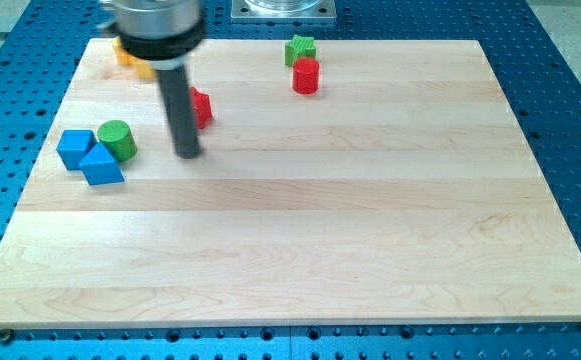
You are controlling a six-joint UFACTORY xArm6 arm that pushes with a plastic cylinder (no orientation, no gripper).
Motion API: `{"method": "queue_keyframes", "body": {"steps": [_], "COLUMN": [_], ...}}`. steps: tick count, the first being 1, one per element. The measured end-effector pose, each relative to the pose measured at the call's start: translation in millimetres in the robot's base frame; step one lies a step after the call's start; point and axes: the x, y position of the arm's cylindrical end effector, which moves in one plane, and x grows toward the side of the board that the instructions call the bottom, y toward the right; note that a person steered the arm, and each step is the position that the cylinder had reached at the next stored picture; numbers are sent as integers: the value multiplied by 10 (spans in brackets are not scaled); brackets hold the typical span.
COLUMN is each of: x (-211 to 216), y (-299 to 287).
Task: Align the red blocks in a vertical line to the green star
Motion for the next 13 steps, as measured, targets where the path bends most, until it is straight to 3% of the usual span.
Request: {"method": "queue_keyframes", "body": {"steps": [2, 4, 5, 6, 7, 8, 9, 10, 13], "x": [-498, -559, -396, -97, -231, -301, -712, -1205, -1222], "y": [-400, 1086, 1001, 1371, 1386, 1785, 2701, 2578, 2049]}}
